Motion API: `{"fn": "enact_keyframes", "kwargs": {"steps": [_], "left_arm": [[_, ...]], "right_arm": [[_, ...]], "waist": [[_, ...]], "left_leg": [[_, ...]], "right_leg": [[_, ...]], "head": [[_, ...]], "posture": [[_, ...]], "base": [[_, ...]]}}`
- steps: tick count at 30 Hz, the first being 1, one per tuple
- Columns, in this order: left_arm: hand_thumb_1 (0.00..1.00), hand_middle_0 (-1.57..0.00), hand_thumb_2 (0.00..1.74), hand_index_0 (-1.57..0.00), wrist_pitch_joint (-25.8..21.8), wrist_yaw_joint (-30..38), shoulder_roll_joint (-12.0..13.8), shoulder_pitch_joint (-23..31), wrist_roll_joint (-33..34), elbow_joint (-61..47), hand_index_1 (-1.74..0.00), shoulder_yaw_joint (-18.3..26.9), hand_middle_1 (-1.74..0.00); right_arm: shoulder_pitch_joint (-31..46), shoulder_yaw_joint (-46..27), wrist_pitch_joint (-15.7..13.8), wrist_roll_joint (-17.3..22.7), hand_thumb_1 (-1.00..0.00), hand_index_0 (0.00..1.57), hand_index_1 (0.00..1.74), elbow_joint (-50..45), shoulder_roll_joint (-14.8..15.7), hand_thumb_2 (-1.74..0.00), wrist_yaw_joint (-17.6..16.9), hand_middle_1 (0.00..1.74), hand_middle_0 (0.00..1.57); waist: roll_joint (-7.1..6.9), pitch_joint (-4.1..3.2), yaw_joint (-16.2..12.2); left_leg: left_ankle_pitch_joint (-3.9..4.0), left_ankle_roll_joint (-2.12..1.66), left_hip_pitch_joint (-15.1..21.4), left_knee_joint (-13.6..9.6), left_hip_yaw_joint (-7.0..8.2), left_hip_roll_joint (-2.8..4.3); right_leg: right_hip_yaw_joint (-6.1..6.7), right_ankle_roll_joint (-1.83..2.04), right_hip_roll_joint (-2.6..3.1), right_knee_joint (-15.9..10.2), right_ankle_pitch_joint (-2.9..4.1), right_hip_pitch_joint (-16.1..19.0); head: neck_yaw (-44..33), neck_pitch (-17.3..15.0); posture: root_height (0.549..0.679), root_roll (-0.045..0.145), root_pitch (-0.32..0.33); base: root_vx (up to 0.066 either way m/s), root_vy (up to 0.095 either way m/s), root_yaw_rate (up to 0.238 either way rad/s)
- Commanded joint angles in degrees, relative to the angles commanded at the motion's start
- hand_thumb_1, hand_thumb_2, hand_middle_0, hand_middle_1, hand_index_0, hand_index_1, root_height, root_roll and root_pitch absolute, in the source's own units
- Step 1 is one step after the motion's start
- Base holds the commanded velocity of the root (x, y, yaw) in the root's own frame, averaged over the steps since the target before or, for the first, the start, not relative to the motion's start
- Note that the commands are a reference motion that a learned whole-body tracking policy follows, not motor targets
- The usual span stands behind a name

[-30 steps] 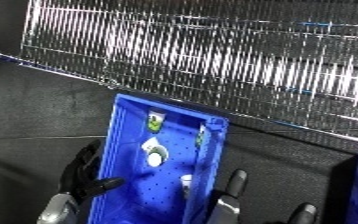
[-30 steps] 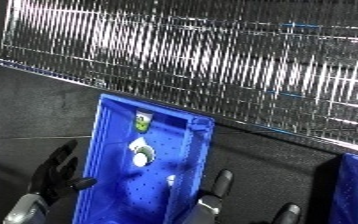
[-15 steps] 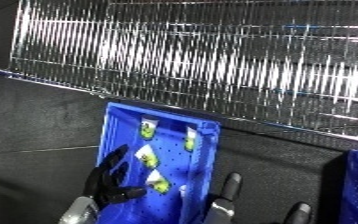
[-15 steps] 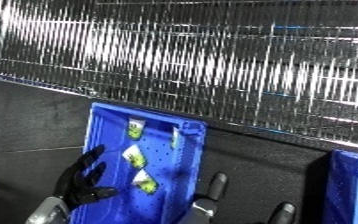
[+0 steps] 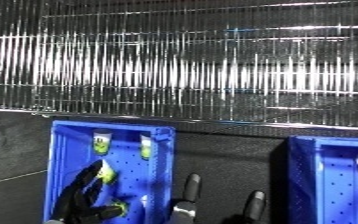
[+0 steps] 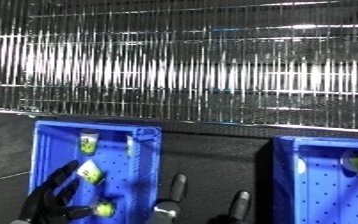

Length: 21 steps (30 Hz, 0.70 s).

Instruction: Pick up the object and place it into the box

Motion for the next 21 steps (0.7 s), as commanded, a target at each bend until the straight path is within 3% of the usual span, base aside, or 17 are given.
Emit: {"fn": "enact_keyframes", "kwargs": {"steps": [8,12,16,21], "left_arm": [[0.0,0.0,0.0,0.0,0.85,1.18,-0.69,-0.25,2.1,0.07,0.0,-1.44,0.0],[0.0,0.0,0.0,0.0,1.23,1.11,-1.1,0.1,4.25,0.84,0.0,-1.4,0.0],[0.0,0.0,0.0,0.0,1.52,0.44,-1.61,1.34,6.31,1.41,0.0,-1.33,0.0],[0.0,0.0,0.0,0.0,1.7,0.18,-2.64,3.67,8.8,1.87,0.0,-1.2,0.0]], "right_arm": [[-0.01,-1.07,0.55,-1.66,0.0,0.0,0.0,1.59,-0.37,0.0,0.71,0.0,0.0],[0.84,-1.81,0.67,-2.48,0.0,0.0,0.0,2.21,-0.11,0.0,1.41,0.0,0.0],[2.51,-2.47,0.76,-3.4,0.0,0.0,0.0,2.77,0.4,0.0,2.14,0.0,0.0],[5.72,-3.36,0.71,-4.71,0.0,0.0,0.0,3.42,1.43,0.0,3.11,0.0,0.0]], "waist": [[0.74,0.0,-0.81],[0.67,-0.33,-1.09],[0.51,-2.26,-1.32],[0.11,-5.75,-1.47]], "left_leg": [[1.58,-0.57,4.46,-4.45,-0.4,-0.04],[2.73,-1.05,8.1,-8.19,-0.6,-0.08],[4.4,-1.71,12.13,-13.65,-0.46,0.28],[6.41,-2.62,17.38,-21.05,0.01,1.12]], "right_leg": [[0.22,0.44,-0.35,-2.75,0.75,3.16],[0.44,1.05,-0.34,-6.29,1.74,6.23],[0.43,1.93,-0.32,-11.43,3.23,9.74],[-0.09,3.08,-0.68,-18.88,5.26,14.96]], "head": [[3.97,-6.6],[4.05,-8.97],[4.47,-11.24],[3.72,-15.1]], "posture": [[0.648,0.038,0.053],[0.654,0.041,0.035],[0.661,0.043,0.029],[0.669,0.043,0.027]], "base": [[0.001,0.019,-0.058],[0.049,0.011,-0.074],[0.08,0.015,-0.059],[0.102,0.007,-0.048]]}}
